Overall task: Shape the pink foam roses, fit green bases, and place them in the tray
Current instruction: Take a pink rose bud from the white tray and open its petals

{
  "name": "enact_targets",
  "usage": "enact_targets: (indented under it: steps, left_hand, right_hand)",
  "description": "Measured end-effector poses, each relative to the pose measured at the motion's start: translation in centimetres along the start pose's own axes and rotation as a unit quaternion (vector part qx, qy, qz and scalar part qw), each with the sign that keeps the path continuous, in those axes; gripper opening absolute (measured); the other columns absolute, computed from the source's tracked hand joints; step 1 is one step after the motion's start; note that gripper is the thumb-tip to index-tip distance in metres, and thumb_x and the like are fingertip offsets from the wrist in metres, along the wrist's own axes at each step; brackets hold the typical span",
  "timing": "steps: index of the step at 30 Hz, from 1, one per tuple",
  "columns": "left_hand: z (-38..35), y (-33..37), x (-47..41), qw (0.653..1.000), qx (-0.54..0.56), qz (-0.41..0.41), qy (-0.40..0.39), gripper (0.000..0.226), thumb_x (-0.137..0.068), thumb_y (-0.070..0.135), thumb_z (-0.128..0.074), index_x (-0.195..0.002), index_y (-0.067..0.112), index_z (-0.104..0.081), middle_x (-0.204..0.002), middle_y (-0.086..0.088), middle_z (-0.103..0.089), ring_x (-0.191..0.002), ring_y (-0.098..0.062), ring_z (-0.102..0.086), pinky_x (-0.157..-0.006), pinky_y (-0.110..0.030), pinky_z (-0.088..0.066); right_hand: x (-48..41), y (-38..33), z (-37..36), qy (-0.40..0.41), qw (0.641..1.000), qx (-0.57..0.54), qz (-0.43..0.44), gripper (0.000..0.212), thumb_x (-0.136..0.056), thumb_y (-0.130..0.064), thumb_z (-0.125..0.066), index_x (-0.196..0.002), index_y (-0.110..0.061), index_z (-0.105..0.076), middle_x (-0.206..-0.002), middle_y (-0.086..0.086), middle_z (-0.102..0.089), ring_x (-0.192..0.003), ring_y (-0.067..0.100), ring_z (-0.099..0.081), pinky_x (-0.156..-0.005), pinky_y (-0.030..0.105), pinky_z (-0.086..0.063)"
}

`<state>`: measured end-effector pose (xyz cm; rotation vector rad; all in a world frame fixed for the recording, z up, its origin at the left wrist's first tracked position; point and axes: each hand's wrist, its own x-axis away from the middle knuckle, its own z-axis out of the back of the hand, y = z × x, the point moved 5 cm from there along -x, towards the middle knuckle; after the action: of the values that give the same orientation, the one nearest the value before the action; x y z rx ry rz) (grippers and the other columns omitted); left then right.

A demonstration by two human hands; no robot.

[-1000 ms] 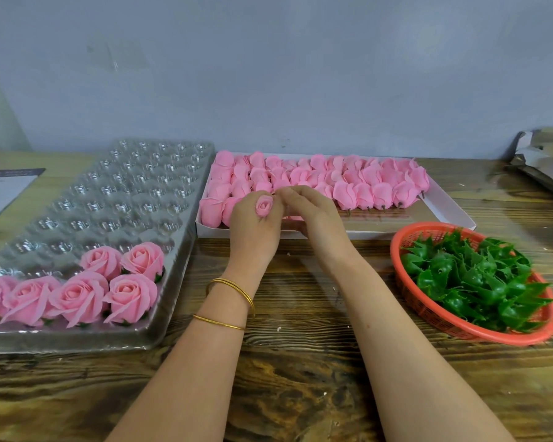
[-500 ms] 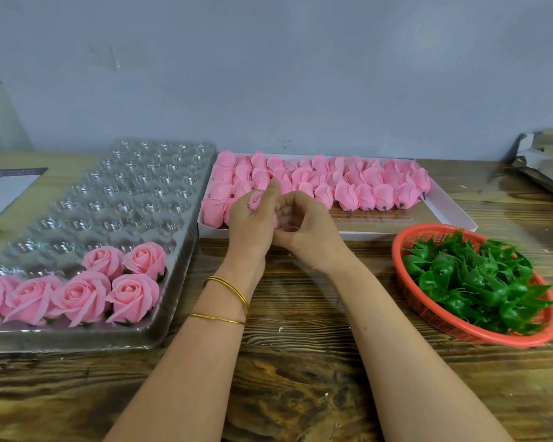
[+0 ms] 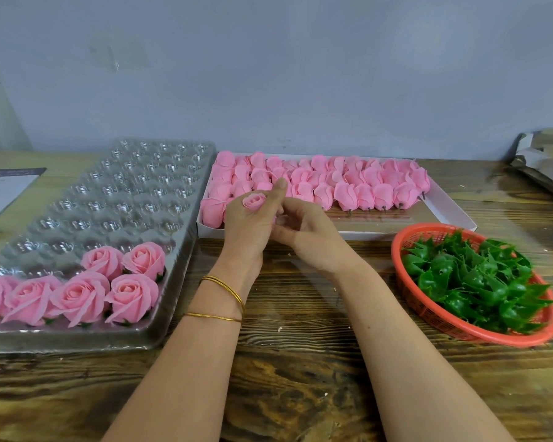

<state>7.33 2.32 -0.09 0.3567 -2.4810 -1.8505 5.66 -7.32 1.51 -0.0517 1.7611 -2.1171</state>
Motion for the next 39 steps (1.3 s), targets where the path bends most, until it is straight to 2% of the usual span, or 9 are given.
enact_targets:
  steps: [3, 7, 12, 16, 22, 25, 30, 36, 39]
  left_hand:
    - [0.0, 0.0, -0.1, 1.0, -0.002, 0.004, 0.001, 0.042, -0.089, 0.031, -0.071, -0.05, 0.022, -0.058, -0.063, -0.009, -0.052, -0.076, -0.024, -0.057, -0.088, -0.053, -0.054]
    - [-0.1, -0.5, -0.4, 1.0, 0.0, 0.012, 0.002, 0.048, -0.093, 0.036, -0.066, -0.047, 0.025, -0.059, -0.072, -0.015, -0.057, -0.074, -0.025, -0.065, -0.077, -0.046, -0.061]
    - [-0.3, -1.0, -0.6, 0.999, 0.02, 0.025, 0.008, 0.051, -0.096, 0.036, -0.061, -0.046, 0.026, -0.059, -0.06, -0.002, -0.063, -0.063, -0.016, -0.067, -0.056, -0.026, -0.055]
    - [-0.3, -0.8, -0.4, 1.0, -0.007, 0.013, -0.014, 0.037, -0.092, 0.043, -0.064, -0.062, 0.023, -0.07, -0.065, -0.001, -0.068, -0.069, -0.015, -0.069, -0.065, -0.028, -0.057]
    - [-0.3, -0.5, -0.2, 1.0, -0.006, 0.011, -0.022, 0.02, -0.089, 0.028, -0.072, -0.077, 0.013, -0.07, -0.07, -0.001, -0.072, -0.075, -0.015, -0.072, -0.067, -0.029, -0.057]
    - [-0.2, -0.5, -0.2, 1.0, -0.014, 0.01, -0.022, 0.018, -0.087, 0.028, -0.073, -0.073, 0.018, -0.071, -0.07, -0.002, -0.071, -0.076, -0.018, -0.07, -0.076, -0.038, -0.059]
    - [-0.2, -0.4, -0.3, 1.0, -0.01, 0.019, -0.022, 0.019, -0.086, 0.03, -0.075, -0.071, 0.018, -0.072, -0.072, -0.005, -0.07, -0.078, -0.021, -0.07, -0.082, -0.045, -0.058]
    - [-0.1, -0.4, -0.3, 0.999, -0.035, 0.001, -0.014, 0.023, -0.087, 0.034, -0.072, -0.066, 0.024, -0.074, -0.071, -0.005, -0.072, -0.078, -0.023, -0.072, -0.077, -0.042, -0.06]
    - [-0.2, -0.1, -0.2, 0.997, -0.066, -0.027, -0.015, 0.025, -0.089, 0.037, -0.069, -0.081, 0.014, -0.074, -0.082, -0.015, -0.074, -0.084, -0.03, -0.072, -0.08, -0.049, -0.059]
  right_hand:
    - [0.0, 0.0, 0.0, 0.003, 1.0, 0.004, 0.001, 0.024, -0.087, 0.006, -0.062, -0.1, -0.014, -0.065, -0.096, 0.026, -0.066, -0.084, 0.022, -0.058, -0.087, 0.048, -0.051]
    - [-0.2, 0.2, 0.1, 0.017, 1.0, 0.004, -0.002, 0.035, -0.078, 0.012, -0.068, -0.101, -0.014, -0.065, -0.089, 0.003, -0.064, -0.077, 0.013, -0.06, -0.07, 0.022, -0.05]
    - [-0.4, 0.7, 0.2, 0.054, 0.998, 0.019, -0.006, 0.036, -0.073, 0.011, -0.074, -0.093, -0.013, -0.056, -0.089, 0.007, -0.06, -0.079, 0.019, -0.057, -0.072, 0.027, -0.051]
    - [-0.5, 0.7, 0.5, 0.07, 0.997, 0.03, 0.003, 0.032, -0.075, 0.009, -0.073, -0.09, -0.013, -0.055, -0.089, 0.008, -0.061, -0.081, 0.02, -0.056, -0.078, 0.035, -0.052]
    - [-0.3, 0.3, 0.5, 0.05, 0.999, 0.015, 0.016, 0.04, -0.081, 0.012, -0.066, -0.113, -0.011, -0.062, -0.107, 0.028, -0.066, -0.09, 0.026, -0.06, -0.092, 0.048, -0.049]
    - [-0.4, 0.3, 0.5, 0.033, 0.999, 0.006, 0.016, 0.042, -0.083, 0.013, -0.062, -0.115, -0.014, -0.062, -0.105, 0.027, -0.067, -0.091, 0.032, -0.061, -0.093, 0.046, -0.05]
    - [-0.3, 0.3, 0.3, 0.017, 1.0, -0.007, 0.006, 0.031, -0.085, 0.01, -0.062, -0.097, -0.018, -0.066, -0.08, -0.003, -0.06, -0.078, 0.01, -0.052, -0.077, 0.025, -0.045]
    - [-0.2, 0.2, 0.5, 0.038, 0.999, -0.007, -0.003, 0.023, -0.08, 0.007, -0.064, -0.099, -0.003, -0.069, -0.081, 0.004, -0.064, -0.079, 0.015, -0.057, -0.079, 0.029, -0.049]
    - [-0.2, 0.1, 1.2, 0.094, 0.995, -0.018, -0.014, 0.029, -0.067, -0.011, -0.061, -0.094, -0.008, -0.069, -0.079, 0.0, -0.066, -0.079, 0.014, -0.061, -0.08, 0.03, -0.053]
